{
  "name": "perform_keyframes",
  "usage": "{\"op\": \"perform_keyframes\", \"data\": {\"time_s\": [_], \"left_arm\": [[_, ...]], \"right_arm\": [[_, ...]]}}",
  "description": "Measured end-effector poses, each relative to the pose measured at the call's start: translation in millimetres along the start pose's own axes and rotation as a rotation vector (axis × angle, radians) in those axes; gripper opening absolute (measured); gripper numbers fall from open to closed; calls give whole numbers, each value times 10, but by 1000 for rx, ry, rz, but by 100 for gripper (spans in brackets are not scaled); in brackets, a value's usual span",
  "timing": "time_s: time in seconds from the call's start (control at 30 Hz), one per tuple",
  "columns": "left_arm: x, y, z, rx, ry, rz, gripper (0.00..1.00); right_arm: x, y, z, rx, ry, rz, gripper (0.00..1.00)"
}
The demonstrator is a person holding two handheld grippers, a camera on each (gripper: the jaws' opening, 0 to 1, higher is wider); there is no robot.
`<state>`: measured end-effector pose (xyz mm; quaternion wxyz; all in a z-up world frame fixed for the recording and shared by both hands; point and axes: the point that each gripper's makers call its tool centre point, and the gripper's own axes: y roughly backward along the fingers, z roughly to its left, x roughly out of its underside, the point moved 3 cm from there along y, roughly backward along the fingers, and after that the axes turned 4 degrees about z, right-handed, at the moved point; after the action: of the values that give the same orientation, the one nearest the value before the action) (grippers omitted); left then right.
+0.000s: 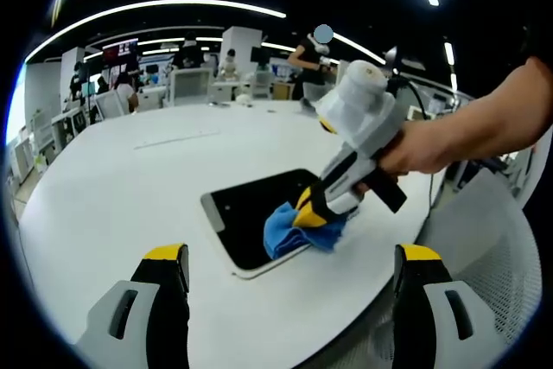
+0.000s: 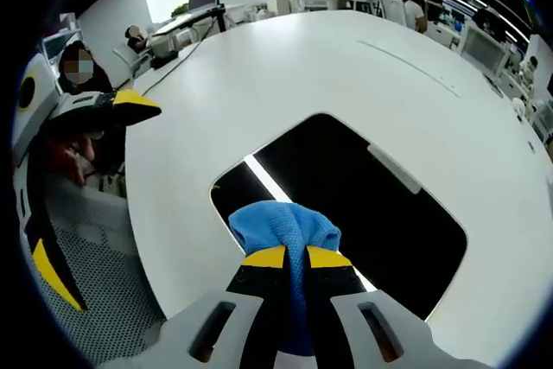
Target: Wipe the mirror surface with the cleaning cloth until all visible marks leave the cleaned area.
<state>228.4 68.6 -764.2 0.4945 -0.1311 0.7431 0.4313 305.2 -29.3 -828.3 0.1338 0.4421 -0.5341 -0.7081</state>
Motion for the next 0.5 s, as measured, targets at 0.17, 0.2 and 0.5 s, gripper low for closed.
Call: {"op": "perform_keyframes", "data": {"time_s": [0.17, 0.2, 0.5], "left_arm": [[-5, 2, 0, -2, 2, -2, 99], [-4, 2, 0, -2, 2, -2, 99], [-1, -2, -6, 2, -2, 0, 99]], "right_arm": [[-37, -22, 28, -8, 8, 2, 2], [-47, -27, 38, -10, 11, 3, 2], [-129, -79, 102, -29, 26, 6, 2]]}}
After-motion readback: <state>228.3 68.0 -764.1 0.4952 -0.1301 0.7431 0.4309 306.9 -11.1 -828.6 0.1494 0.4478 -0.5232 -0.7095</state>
